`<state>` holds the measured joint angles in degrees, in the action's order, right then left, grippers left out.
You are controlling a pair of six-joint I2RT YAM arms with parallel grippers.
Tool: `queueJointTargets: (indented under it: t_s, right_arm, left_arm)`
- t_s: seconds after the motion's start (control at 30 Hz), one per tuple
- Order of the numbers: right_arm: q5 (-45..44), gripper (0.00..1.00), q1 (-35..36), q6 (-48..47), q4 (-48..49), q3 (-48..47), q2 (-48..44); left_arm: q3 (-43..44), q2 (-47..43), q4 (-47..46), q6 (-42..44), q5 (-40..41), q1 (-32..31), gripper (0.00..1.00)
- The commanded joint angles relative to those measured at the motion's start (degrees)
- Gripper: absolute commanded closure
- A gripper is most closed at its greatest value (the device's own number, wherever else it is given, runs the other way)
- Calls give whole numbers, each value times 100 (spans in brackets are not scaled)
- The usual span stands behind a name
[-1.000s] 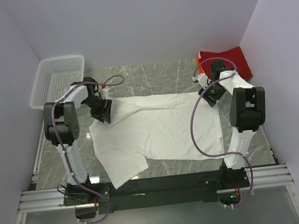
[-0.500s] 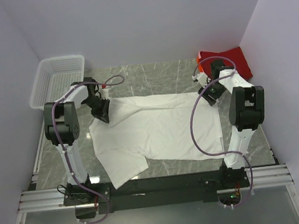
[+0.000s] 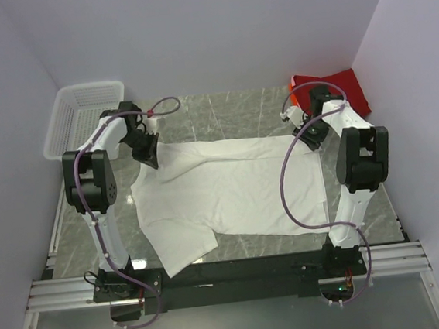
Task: Fold and stack the t-shirts
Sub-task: Fold the tshirt
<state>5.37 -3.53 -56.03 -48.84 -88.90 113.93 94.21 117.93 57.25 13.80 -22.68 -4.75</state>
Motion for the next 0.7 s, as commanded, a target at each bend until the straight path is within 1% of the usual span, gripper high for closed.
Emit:
queueJointTargets:
  t_s: [0.0,0.07,0.13,0.23,0.33,0.67]
  right_arm:
    - [-27,54,1,-618,58,232,-300]
    - [78,57,1,-812,94,399,-476]
    - [44,57,10,-1032,68,444,-495]
    - [-106,58,19,-1138,41,313,-258]
    - [-185,58,10,-1173,198,233,-108]
    - [-326,53,19,-1340,296,110,164]
  left_arm:
    - [413,11,268,-53,-141,-8,99]
    - [501,46,312,-62,-141,-8,99]
    - [598,72,374,-71,-97,-8,99]
    - [695,72,401,-88,-105,-8,99]
    - [581,-33,295,-115,-105,-8,99]
    - [431,-156,198,-211,-132,1,99]
